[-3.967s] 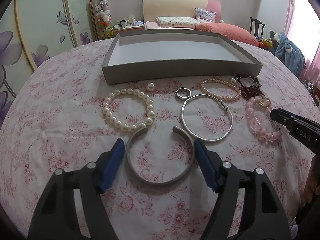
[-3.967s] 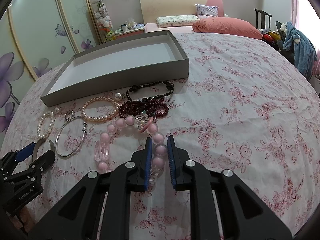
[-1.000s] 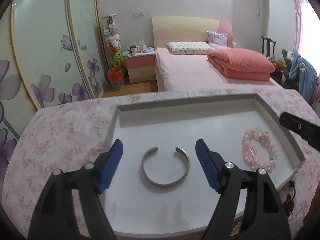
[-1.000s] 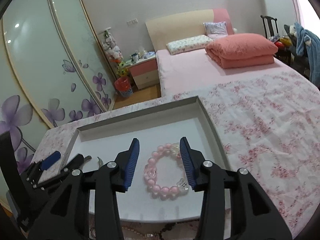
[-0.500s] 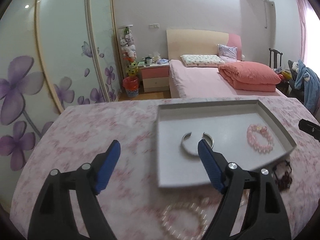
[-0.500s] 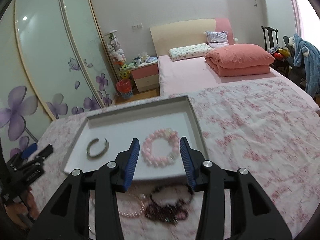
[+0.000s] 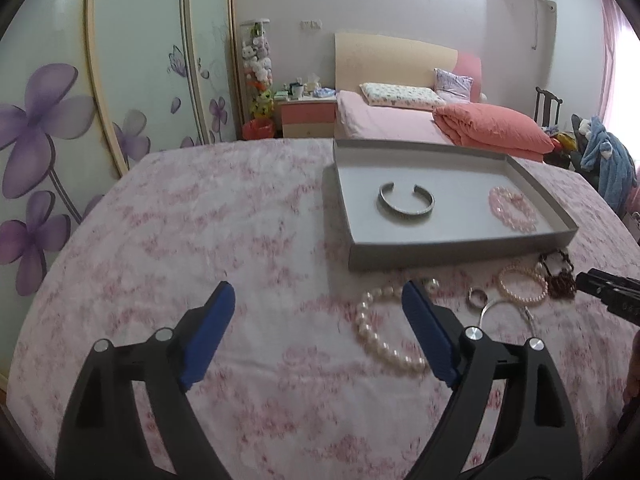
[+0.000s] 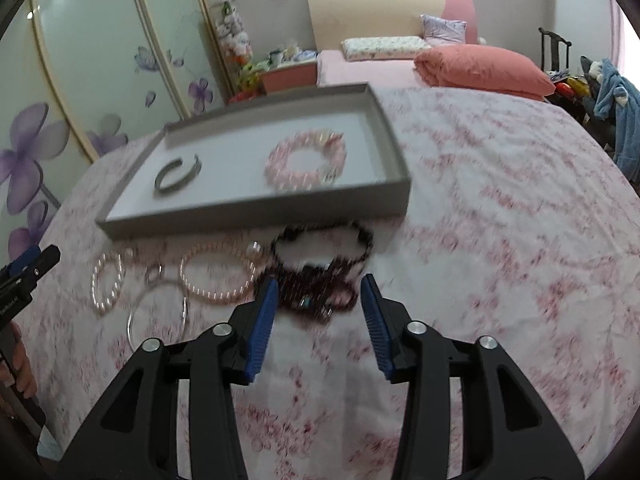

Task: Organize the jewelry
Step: 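Move the right tool to the dark red bead strand and grasp it, then close the left tool on the white pearl bracelet while the right tool holds the red strand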

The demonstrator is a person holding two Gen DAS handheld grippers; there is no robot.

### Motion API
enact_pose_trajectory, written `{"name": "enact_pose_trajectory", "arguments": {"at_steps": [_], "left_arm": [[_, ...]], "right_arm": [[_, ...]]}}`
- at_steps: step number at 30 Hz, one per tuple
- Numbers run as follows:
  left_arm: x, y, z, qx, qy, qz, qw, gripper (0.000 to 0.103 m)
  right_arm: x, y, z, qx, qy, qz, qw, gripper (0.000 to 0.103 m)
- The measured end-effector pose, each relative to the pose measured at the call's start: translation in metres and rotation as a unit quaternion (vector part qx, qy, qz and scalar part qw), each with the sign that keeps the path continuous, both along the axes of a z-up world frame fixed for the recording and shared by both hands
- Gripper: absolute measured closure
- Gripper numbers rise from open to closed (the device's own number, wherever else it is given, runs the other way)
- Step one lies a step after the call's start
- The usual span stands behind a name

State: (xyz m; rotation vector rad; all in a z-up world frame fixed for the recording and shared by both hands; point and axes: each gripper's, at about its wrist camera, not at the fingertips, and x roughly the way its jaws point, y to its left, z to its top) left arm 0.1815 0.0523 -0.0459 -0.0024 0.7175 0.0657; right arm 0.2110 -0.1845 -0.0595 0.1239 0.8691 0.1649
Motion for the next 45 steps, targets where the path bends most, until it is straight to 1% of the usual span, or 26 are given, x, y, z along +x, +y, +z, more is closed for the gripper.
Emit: {"name": "enact_pose_trajectory", "arguments": {"at_steps": [1, 2, 9, 15, 17, 19, 21, 26, 28, 35, 38, 40, 43, 45], "left_arm": [[-0.001, -0.001, -0.002, 0.001, 0.003, -0.002, 1.0, 0.019], [-0.003, -0.002, -0.004, 0.001, 0.005, -0.003, 1.0, 0.019], [-0.01, -0.01, -0.013, -0.001, 0.018, -0.014, 0.9997, 0.017], [-0.01, -0.015, -0.016, 0.003, 0.022, -0.02, 0.9996, 0.016], [-0.01, -0.016, -0.017, 0.001, 0.024, -0.02, 0.9995, 0.016], [-0.009, -0.016, -0.018, 0.001, 0.026, -0.019, 0.9995, 0.016], [-0.008, -0.016, -0.019, 0.0, 0.028, -0.018, 0.9994, 0.016], [-0.006, -0.014, -0.022, 0.0, 0.035, -0.015, 0.9993, 0.016], [-0.005, -0.012, -0.023, -0.001, 0.037, -0.013, 0.9992, 0.016], [-0.001, -0.014, -0.027, 0.0, 0.046, -0.017, 0.9988, 0.017], [0.002, -0.018, -0.03, 0.002, 0.05, -0.02, 0.9986, 0.018], [0.003, -0.021, -0.031, 0.003, 0.052, -0.022, 0.9984, 0.019], [0.005, -0.023, -0.033, 0.002, 0.055, -0.023, 0.9982, 0.019], [0.007, -0.023, -0.034, 0.002, 0.058, -0.022, 0.998, 0.024]], "right_arm": [[-0.001, 0.002, -0.003, -0.005, 0.002, 0.003, 1.0, 0.048], [-0.002, 0.005, -0.005, -0.011, 0.003, 0.005, 1.0, 0.047], [0.006, 0.015, -0.014, -0.035, 0.017, 0.007, 0.999, 0.042], [0.012, 0.024, -0.017, -0.064, 0.009, 0.014, 0.998, 0.042], [0.011, 0.026, -0.016, -0.067, 0.006, 0.017, 0.998, 0.056], [0.009, 0.025, -0.015, -0.065, 0.003, 0.021, 0.998, 0.08], [0.007, 0.024, -0.015, -0.061, 0.002, 0.024, 0.998, 0.085], [-0.005, 0.018, -0.014, -0.049, 0.002, 0.031, 0.998, 0.087], [-0.011, 0.014, -0.012, -0.05, 0.001, 0.031, 0.998, 0.091], [-0.022, -0.013, -0.012, -0.046, 0.007, -0.002, 0.999, 0.091], [-0.023, -0.015, -0.013, -0.048, 0.005, -0.004, 0.999, 0.091], [-0.022, -0.011, -0.015, -0.061, 0.004, -0.004, 0.998, 0.091], [-0.021, -0.011, -0.015, -0.061, 0.004, -0.003, 0.998, 0.091], [-0.022, -0.012, -0.016, -0.058, 0.005, -0.003, 0.998, 0.091]]}}
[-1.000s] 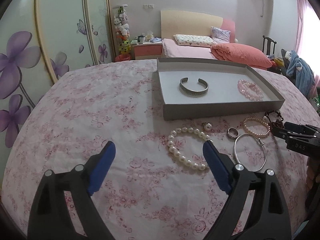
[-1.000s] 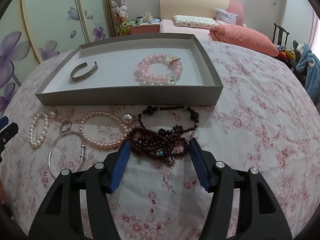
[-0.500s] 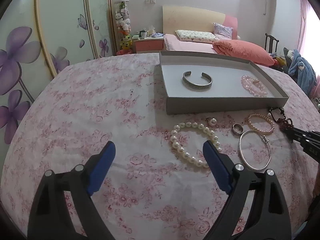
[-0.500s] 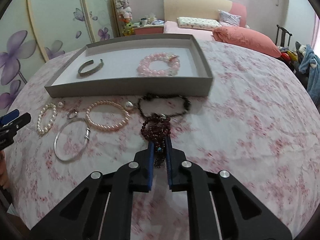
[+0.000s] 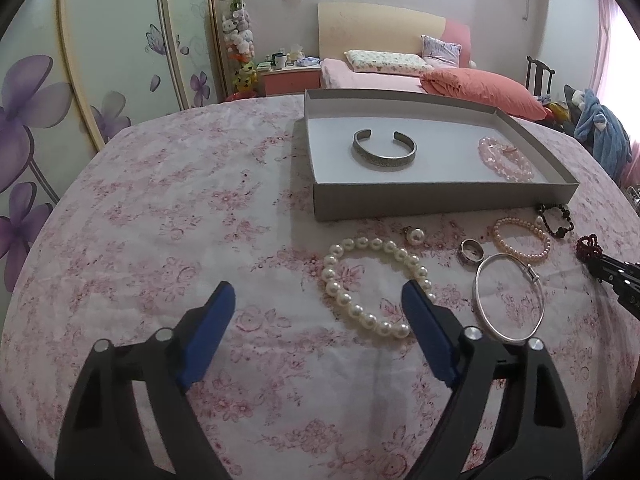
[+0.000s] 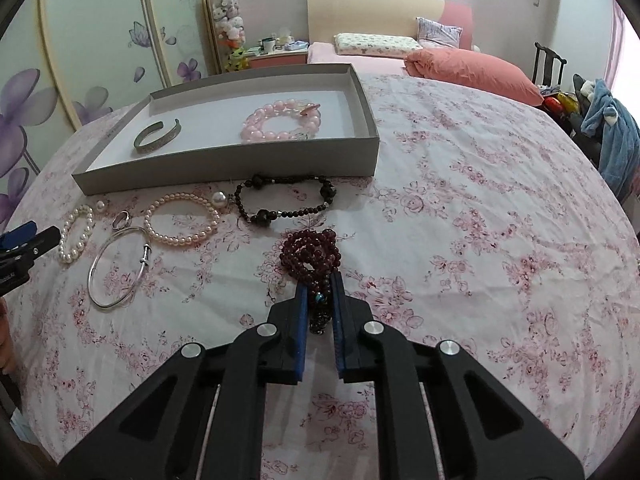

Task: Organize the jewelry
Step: 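Close the left tool on the white pearl bracelet while the right tool holds the red strand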

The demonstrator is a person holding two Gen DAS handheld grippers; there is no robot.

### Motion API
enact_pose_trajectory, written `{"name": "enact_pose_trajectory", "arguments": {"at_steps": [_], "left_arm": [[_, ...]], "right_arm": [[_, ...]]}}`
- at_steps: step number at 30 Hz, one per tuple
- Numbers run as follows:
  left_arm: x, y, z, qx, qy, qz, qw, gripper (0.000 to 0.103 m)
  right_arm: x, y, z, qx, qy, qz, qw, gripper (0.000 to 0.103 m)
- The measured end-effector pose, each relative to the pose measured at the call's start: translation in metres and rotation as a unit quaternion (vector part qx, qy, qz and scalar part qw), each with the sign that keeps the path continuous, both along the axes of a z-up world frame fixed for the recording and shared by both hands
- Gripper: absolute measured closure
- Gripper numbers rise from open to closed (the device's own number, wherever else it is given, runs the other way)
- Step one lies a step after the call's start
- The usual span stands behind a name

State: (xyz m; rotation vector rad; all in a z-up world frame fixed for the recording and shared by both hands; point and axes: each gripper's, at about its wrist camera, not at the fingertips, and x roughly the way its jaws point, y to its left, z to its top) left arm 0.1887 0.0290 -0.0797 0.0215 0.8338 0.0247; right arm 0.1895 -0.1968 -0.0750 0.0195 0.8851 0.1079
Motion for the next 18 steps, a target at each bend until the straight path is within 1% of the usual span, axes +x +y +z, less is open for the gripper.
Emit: {"name": "enact_pose_trajectory", "arguments": {"at_steps": [1, 3, 4, 5, 6, 8, 9, 10, 13, 18], "left_arm": [[0.002, 0.0, -0.001, 0.0, 0.003, 0.002, 1.0, 0.025], [0.007, -0.001, -0.002, 0.0, 0.008, 0.005, 1.0, 0.033], [0.01, -0.002, -0.003, 0.001, 0.011, 0.006, 0.9999, 0.035], [0.013, -0.002, -0.004, 0.002, 0.015, 0.008, 0.9999, 0.041], [0.015, -0.003, -0.006, 0.003, 0.02, 0.008, 0.9998, 0.052], [0.019, -0.004, -0.011, 0.005, 0.034, 0.006, 0.9994, 0.063], [0.018, -0.004, -0.01, 0.005, 0.031, 0.006, 0.9995, 0.073], [0.019, -0.004, -0.01, 0.009, 0.031, 0.003, 0.9995, 0.076], [0.017, 0.0, -0.009, 0.024, 0.03, 0.001, 0.9993, 0.08], [0.011, 0.005, -0.009, 0.027, 0.03, -0.006, 0.9992, 0.079]], "right_arm": [[0.0, 0.0, 0.0, 0.001, 0.0, 0.0, 1.0, 0.091], [0.0, -0.001, 0.0, 0.001, 0.0, 0.0, 1.0, 0.091], [0.0, -0.001, 0.0, 0.001, 0.0, 0.0, 1.0, 0.091], [0.0, -0.001, 0.0, 0.001, 0.0, 0.0, 1.0, 0.091], [0.0, -0.001, 0.0, 0.001, 0.0, 0.0, 1.0, 0.091], [0.0, -0.001, 0.0, 0.002, 0.0, 0.0, 1.0, 0.091], [0.0, -0.001, 0.0, 0.003, 0.0, 0.0, 1.0, 0.091], [0.0, -0.001, 0.0, 0.004, 0.001, 0.0, 1.0, 0.091], [0.0, -0.002, -0.001, 0.006, 0.001, 0.0, 1.0, 0.091], [0.0, -0.002, -0.001, 0.008, 0.001, -0.001, 1.0, 0.091]]}}
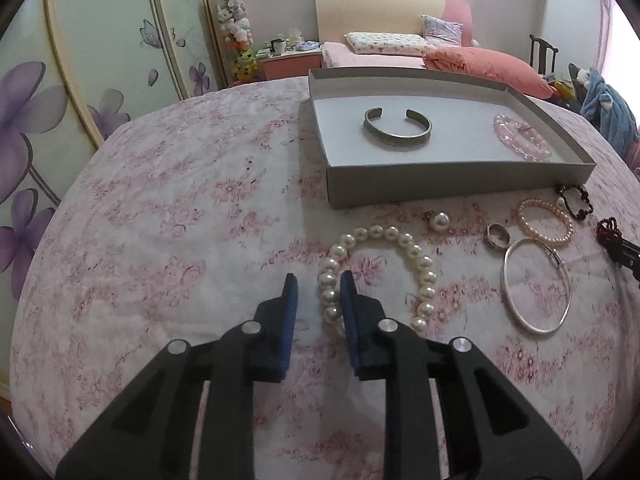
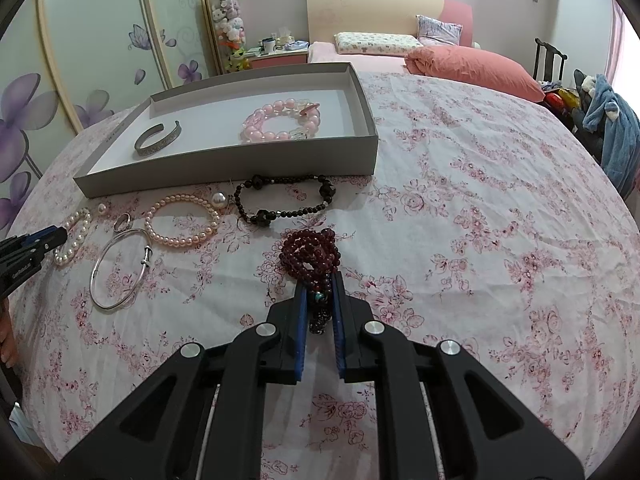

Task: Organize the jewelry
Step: 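Close the left tool on the white pearl bracelet while the right tool holds the red strand, then lift and carry the pearl bracelet and red strand over the tray with both tools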

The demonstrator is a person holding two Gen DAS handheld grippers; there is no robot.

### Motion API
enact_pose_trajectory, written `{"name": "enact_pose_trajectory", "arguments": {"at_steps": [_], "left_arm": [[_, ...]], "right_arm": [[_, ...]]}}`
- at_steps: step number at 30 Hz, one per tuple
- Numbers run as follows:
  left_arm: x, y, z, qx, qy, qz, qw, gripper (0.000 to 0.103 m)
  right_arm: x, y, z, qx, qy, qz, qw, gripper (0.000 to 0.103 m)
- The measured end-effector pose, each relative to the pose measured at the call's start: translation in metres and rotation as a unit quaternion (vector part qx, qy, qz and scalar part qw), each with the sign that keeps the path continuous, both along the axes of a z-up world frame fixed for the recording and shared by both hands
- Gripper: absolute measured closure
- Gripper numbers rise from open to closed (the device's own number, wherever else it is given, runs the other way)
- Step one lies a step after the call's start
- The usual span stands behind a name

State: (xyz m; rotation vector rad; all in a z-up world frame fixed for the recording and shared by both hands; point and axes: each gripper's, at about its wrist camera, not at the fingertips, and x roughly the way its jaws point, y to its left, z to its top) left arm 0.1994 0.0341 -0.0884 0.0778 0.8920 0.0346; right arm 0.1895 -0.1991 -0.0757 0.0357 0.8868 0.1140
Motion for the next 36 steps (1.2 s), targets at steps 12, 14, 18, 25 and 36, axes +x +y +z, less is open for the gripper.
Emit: {"name": "enact_pose_trajectory", "arguments": {"at_steps": [12, 14, 18, 25, 36], "left_arm": [[-0.001, -0.001, -0.001, -0.008, 0.001, 0.002, 1.0, 0.078], [-0.002, -0.004, -0.001, -0.011, 0.0, -0.005, 0.9999, 0.093], [-0.003, -0.003, -0.001, -0.02, 0.001, -0.002, 0.9998, 0.093], [-0.016, 0.005, 0.016, -0.052, -0.031, 0.001, 0.9982, 0.093], [-0.038, 0.001, 0.043, -0.09, -0.077, -0.014, 0.9929, 0.093]], "right_arm": [[0.0, 0.0, 0.0, 0.002, 0.0, -0.001, 1.0, 0.091], [0.0, -0.001, 0.0, 0.004, 0.0, -0.001, 1.0, 0.091], [0.0, -0.005, 0.001, 0.024, -0.002, -0.008, 1.0, 0.091], [-0.01, -0.005, 0.018, 0.058, -0.035, -0.009, 0.998, 0.094], [-0.025, 0.012, 0.052, 0.093, -0.092, 0.019, 0.991, 0.094]]}}
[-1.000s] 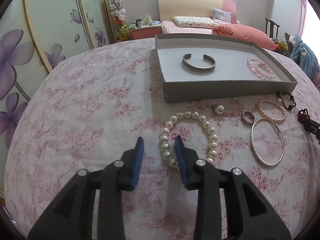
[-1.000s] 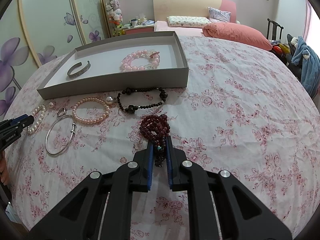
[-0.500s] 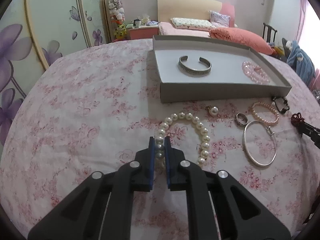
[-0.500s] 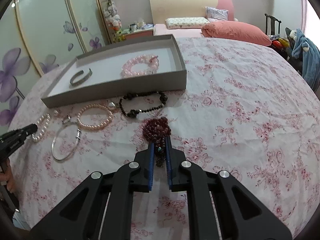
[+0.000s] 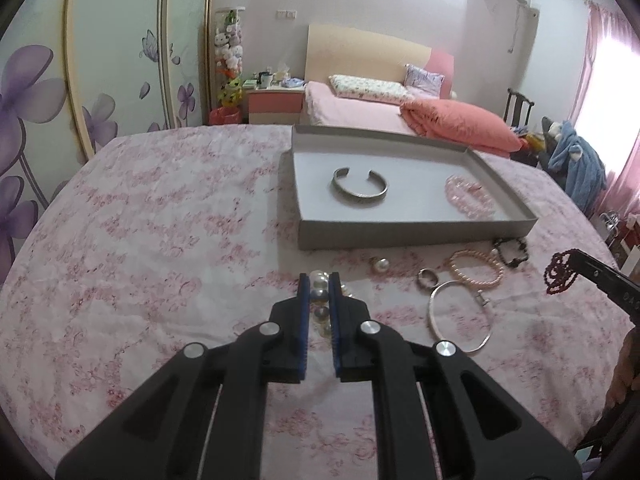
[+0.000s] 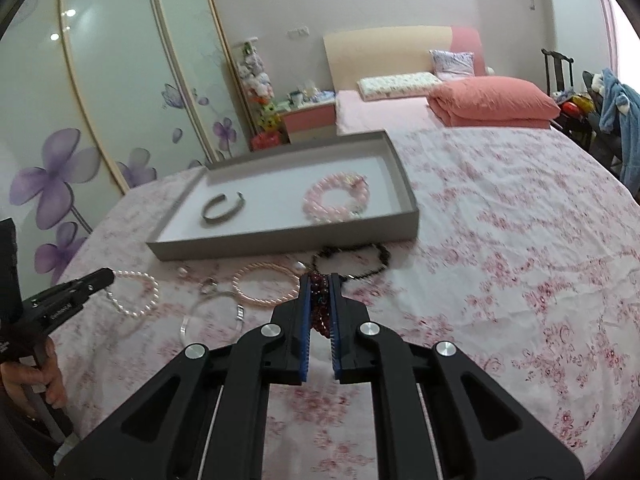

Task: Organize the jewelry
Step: 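Lift and carry the pearl bracelet and red strand over the tray with both tools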

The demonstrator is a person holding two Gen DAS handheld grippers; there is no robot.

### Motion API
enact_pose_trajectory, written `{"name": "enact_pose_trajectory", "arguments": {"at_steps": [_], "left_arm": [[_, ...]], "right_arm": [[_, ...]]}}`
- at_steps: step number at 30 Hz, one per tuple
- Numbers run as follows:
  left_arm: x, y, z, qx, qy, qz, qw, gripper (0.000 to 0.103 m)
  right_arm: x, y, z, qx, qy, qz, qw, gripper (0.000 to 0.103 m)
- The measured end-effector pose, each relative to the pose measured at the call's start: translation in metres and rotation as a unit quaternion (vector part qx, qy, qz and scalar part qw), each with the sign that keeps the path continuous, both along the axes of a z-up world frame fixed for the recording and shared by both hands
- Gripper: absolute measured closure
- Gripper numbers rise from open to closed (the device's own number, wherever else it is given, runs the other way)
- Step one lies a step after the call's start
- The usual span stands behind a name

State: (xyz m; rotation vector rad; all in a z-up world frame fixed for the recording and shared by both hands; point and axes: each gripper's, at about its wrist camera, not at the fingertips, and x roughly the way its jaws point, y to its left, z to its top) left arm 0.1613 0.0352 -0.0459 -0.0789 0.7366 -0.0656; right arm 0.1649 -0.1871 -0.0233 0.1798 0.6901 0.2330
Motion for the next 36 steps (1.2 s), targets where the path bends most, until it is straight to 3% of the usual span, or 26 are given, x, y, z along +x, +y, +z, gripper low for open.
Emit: {"name": "enact_pose_trajectory", "arguments": {"at_steps": [24, 36], "left_arm": [[-0.016, -0.024, 0.033, -0.018, -0.057, -0.026, 0.9979, 0.093], [-0.014, -0.037, 0.052, -0.01, -0.082, -0.036, 0.9959, 0.093]], "right_arm": [[-0.02, 0.03, 0.03, 0.007, -0.078, 0.025, 0.997, 0.094], [-0.023, 0.037, 0.05, -0.013, -0.13, 0.015, 0.991, 0.094]]}}
